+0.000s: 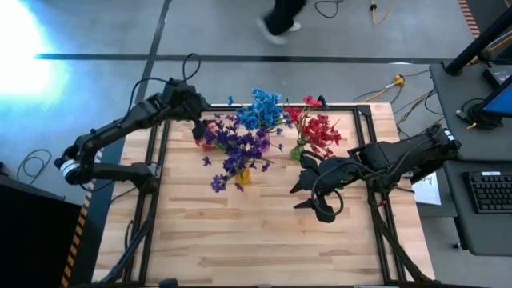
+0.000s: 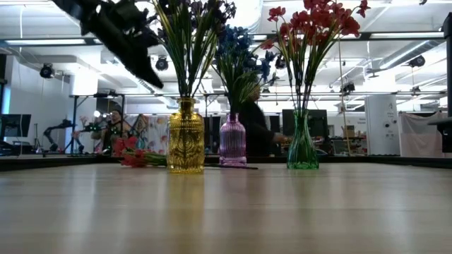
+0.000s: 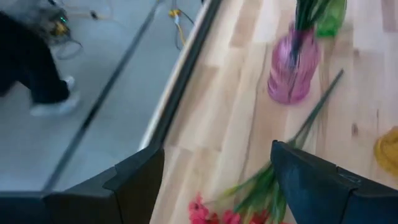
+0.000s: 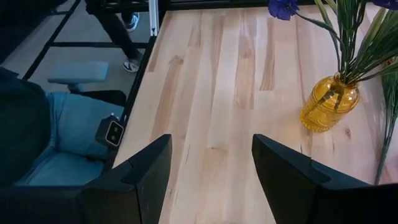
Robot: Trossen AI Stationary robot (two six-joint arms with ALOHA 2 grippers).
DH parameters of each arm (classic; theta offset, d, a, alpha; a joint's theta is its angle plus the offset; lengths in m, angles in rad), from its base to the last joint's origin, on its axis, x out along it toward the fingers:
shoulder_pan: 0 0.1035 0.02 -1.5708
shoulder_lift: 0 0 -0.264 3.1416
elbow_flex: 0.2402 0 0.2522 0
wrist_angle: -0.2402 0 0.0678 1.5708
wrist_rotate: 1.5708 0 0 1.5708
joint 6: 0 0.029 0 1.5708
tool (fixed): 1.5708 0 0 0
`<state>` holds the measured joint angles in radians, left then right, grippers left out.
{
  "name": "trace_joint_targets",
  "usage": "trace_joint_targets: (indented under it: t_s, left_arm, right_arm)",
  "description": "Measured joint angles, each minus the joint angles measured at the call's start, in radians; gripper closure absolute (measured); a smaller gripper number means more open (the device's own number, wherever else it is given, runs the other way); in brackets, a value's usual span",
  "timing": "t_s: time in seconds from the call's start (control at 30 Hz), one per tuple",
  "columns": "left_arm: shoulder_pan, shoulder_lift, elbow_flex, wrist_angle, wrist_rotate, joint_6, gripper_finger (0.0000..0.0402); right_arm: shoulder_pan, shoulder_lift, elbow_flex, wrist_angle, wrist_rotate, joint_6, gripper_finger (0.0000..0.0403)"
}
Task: Sort flowers into vase by color
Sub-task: Put the pink flowers into the green vase
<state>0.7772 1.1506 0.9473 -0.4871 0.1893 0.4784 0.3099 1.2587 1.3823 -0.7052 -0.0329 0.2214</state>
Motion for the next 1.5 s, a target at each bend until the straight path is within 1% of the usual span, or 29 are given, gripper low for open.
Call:
trace_joint_targets:
  t_s: [0.1,0.2,0.27,0.4,0.57,0.73,0.83,1.03,1.33,1.5]
  left_arm:
    - [0.014,0.025,-0.057,0.035,0.027,0.007,0.0123]
    - [0.013,0.046,-0.123,0.110,0.034,0.007,0.0123]
    - [0.013,0.061,-0.171,0.167,0.042,0.004,0.0123]
    - [0.013,0.097,-0.251,0.317,0.092,-0.027,0.0123]
    - [0.011,0.172,-0.307,0.429,0.146,-0.054,0.0123]
    - [0.001,0.257,-0.323,0.449,0.195,-0.053,0.0123]
    - [-0.014,0.304,-0.322,0.455,0.196,-0.044,0.0123]
    - [-0.037,0.396,-0.322,0.476,0.196,-0.009,0.0123]
    - [-0.039,0.480,-0.299,0.497,0.193,0.007,0.0134]
    - [-0.055,0.485,-0.288,0.487,0.170,0.019,0.0153]
  right_arm:
    - [0.000,0.000,0.000,0.004,0.003,0.000,0.0188]
    - [0.000,0.000,0.000,0.007,0.008,-0.002,0.0188]
    - [0.000,0.000,0.000,0.008,0.008,-0.002,0.0188]
    - [0.000,0.000,0.000,0.023,0.010,0.002,0.0188]
    - [0.000,0.000,0.000,0.057,0.010,0.003,0.0188]
    - [0.000,0.000,0.000,0.069,0.011,0.014,0.0188]
    - [0.000,0.000,0.000,0.072,0.033,0.014,0.0188]
    - [0.000,0.000,0.000,0.083,0.036,0.014,0.0188]
    - [0.000,0.000,0.000,0.082,0.035,0.013,0.0188]
    - [0.000,0.000,0.000,0.082,0.035,0.012,0.0188]
